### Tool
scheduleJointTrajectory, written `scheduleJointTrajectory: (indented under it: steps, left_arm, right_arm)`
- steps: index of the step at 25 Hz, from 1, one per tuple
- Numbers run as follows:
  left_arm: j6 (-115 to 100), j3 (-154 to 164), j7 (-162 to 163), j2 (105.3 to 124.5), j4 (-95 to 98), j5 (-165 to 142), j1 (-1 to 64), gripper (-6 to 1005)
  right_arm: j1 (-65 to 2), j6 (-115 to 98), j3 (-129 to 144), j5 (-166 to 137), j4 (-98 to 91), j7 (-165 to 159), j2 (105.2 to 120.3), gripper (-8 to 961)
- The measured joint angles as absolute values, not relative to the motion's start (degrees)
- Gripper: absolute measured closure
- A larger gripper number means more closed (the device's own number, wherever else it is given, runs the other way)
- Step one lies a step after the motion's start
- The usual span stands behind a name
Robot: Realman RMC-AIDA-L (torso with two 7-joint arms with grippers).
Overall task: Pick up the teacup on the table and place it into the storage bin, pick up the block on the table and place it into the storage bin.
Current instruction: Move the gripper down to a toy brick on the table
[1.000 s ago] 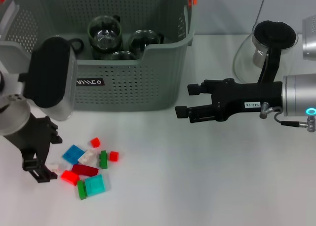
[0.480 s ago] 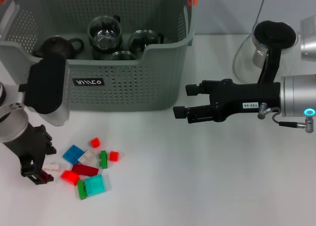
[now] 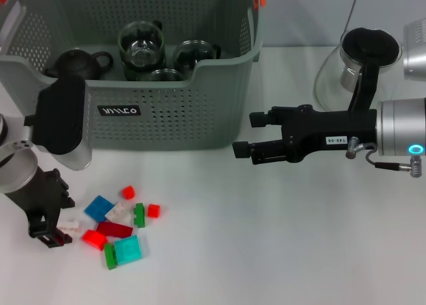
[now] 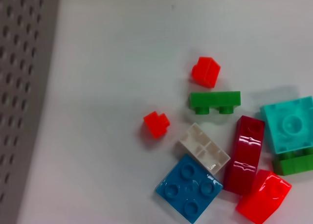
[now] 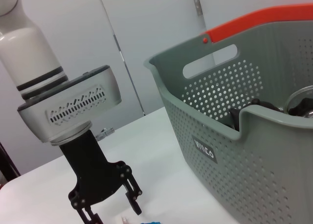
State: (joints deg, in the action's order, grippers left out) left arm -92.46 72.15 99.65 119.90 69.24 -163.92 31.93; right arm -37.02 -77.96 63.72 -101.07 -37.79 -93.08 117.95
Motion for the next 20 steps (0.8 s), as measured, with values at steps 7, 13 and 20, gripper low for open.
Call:
scheduleJointTrajectory:
  steps: [7,13,20]
  left_arm:
    - [-91.65,72.26,99.66,119.88,67.82,-163.91,31.98,356]
    - [-91.61,72.49,99.80,119.88,67.43,-163.91,32.10,366]
    - [-91.25,72.71,99.75,119.88,67.17,-163.91,32.17,559]
  right_arm:
    - [-36.85,-77.77,63.72,-101.03,-37.79,-93.07,117.95,38]
    - [-36.83,-77.77,63.72,-100.98,-37.79,-93.08,117.95,38]
    - [-36.89,-77.78,63.63,-100.89,-38.02,-93.07,117.95,38]
